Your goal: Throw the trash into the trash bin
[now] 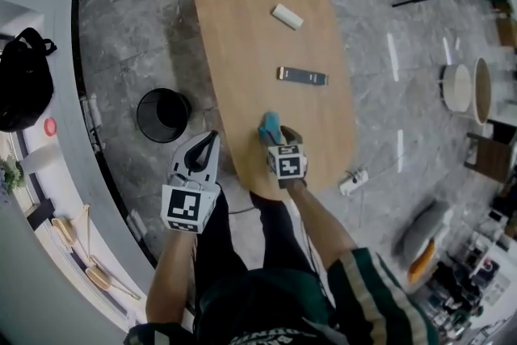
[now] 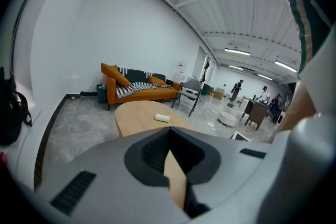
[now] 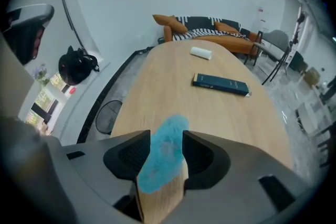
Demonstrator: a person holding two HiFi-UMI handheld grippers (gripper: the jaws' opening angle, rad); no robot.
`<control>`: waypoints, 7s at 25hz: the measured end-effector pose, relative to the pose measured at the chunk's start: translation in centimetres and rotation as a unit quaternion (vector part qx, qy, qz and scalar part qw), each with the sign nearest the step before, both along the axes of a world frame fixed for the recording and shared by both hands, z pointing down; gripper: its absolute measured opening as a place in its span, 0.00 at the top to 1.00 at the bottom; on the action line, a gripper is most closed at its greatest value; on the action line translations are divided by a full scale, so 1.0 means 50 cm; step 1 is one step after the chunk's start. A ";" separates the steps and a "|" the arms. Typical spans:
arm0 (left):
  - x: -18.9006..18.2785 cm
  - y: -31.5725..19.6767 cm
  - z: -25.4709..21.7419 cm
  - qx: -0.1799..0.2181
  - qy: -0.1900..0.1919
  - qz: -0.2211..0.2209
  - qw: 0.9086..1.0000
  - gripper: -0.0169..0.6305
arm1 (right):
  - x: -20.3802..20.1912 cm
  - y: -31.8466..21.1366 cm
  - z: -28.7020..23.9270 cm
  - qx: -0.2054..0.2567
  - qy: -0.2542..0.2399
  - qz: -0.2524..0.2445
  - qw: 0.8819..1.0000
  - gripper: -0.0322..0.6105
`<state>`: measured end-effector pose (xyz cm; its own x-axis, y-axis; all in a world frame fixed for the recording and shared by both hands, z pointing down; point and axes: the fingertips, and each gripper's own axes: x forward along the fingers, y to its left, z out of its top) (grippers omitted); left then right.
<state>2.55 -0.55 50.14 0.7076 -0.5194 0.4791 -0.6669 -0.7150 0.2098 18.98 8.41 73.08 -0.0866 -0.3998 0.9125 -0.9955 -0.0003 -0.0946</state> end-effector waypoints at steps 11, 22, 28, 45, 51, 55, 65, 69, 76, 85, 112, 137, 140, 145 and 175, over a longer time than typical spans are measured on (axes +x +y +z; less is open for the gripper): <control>-0.060 0.018 0.072 -0.023 -0.001 -0.007 1.000 0.97 | -0.003 -0.022 0.031 0.004 0.003 0.003 1.000 0.93; -0.222 -0.042 0.082 -0.017 0.000 -0.084 0.996 0.97 | -0.261 -0.217 -0.115 0.127 -0.052 -0.116 0.984 0.94; -0.352 -0.070 0.123 -0.014 0.000 -0.134 0.991 0.97 | -0.436 -0.288 -0.112 0.160 -0.082 -0.167 0.969 0.94; -0.595 -0.073 0.371 -0.023 -0.013 -0.185 0.982 0.97 | -0.753 -0.324 0.253 0.086 -0.089 -0.242 0.962 0.94; -0.632 -0.057 0.413 -0.037 -0.016 -0.185 0.982 0.97 | -0.789 -0.289 0.308 0.025 -0.058 -0.283 0.957 0.72; -0.637 -0.057 0.404 -0.041 -0.015 -0.182 0.982 0.97 | -0.793 -0.280 0.298 0.020 -0.062 -0.276 0.959 0.70; -0.636 -0.098 0.287 -0.033 -0.004 -0.173 0.984 0.97 | -0.768 -0.298 0.127 0.065 -0.082 -0.276 0.955 0.92; -0.602 -0.116 0.199 -0.023 -0.001 -0.152 0.988 0.97 | -0.743 -0.315 -0.034 0.120 -0.096 -0.250 0.956 0.95; -0.493 -0.137 0.054 -0.004 0.010 -0.111 0.994 0.97 | -0.621 -0.337 -0.274 0.194 -0.084 -0.213 0.954 0.95; -0.301 -0.153 -0.050 0.013 0.023 -0.070 0.997 0.97 | -0.340 -0.316 -0.408 0.247 -0.078 -0.089 0.962 0.95; 0.219 -0.174 0.015 -0.018 0.020 -0.002 1.000 0.97 | 0.173 -0.316 -0.323 0.234 0.004 -0.172 0.957 0.75; 0.183 -0.126 0.162 -0.063 -0.023 -0.026 0.997 0.97 | 0.272 -0.287 0.061 0.017 0.085 -0.365 0.927 0.55; 0.172 -0.131 0.166 -0.064 -0.023 -0.030 0.997 0.97 | 0.273 -0.280 0.088 -0.011 0.094 -0.388 0.917 0.55; 0.151 -0.120 0.174 -0.069 -0.023 -0.028 0.997 0.97 | 0.295 -0.282 0.110 -0.040 0.128 -0.387 0.912 0.57; -0.246 -0.124 0.127 -0.046 -0.016 -0.139 0.989 0.97 | -0.192 -0.421 -0.109 0.106 -0.036 -0.284 0.952 0.64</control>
